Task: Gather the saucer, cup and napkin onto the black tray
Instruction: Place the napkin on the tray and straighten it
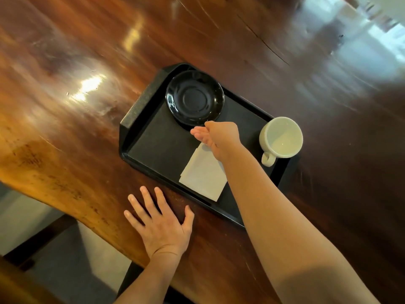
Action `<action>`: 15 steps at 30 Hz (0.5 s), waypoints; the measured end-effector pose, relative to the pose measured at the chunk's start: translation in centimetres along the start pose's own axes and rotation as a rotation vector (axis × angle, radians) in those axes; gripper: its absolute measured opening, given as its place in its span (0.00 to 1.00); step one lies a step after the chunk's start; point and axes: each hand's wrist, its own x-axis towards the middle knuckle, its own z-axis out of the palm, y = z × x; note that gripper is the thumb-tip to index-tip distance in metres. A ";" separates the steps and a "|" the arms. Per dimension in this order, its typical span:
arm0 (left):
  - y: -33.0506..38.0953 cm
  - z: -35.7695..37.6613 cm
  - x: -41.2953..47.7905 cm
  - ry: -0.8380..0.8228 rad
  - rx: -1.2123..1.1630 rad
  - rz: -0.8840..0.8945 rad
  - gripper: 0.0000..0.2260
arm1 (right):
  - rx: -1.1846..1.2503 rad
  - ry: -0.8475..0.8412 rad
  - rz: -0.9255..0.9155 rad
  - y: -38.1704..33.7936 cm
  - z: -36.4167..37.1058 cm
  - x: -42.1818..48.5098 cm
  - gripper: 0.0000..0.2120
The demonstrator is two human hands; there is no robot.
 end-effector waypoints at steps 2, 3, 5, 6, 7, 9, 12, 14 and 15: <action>0.0 0.1 0.0 0.002 0.001 -0.001 0.42 | 0.020 0.010 -0.003 -0.4 0.1 0.2 0.15; 0.0 0.1 0.0 0.001 0.002 0.000 0.41 | 0.020 0.013 -0.004 -0.6 0.1 0.1 0.15; -0.1 0.1 0.0 0.000 0.003 0.002 0.41 | 0.013 0.009 -0.009 -0.9 0.1 -0.2 0.15; -0.1 0.1 0.0 -0.003 0.003 0.002 0.41 | 0.007 0.009 -0.009 -0.9 0.0 -0.4 0.15; -0.1 0.1 -0.1 -0.006 0.002 0.002 0.41 | -0.001 0.014 -0.010 -0.9 -0.2 -0.8 0.15; -0.2 0.2 -0.1 -0.008 0.000 0.007 0.41 | -0.036 0.035 -0.020 -0.7 -0.9 -1.7 0.13; -0.2 0.2 -0.1 -0.004 -0.001 0.005 0.41 | -0.304 0.144 -0.131 0.0 -2.8 -3.4 0.09; -0.2 0.2 -0.1 -0.005 -0.001 0.005 0.41 | -0.625 0.209 -0.309 1.1 -4.5 -4.6 0.12; -0.2 0.2 -0.1 -0.007 -0.001 0.005 0.41 | -0.808 0.216 -0.385 1.8 -5.2 -5.2 0.14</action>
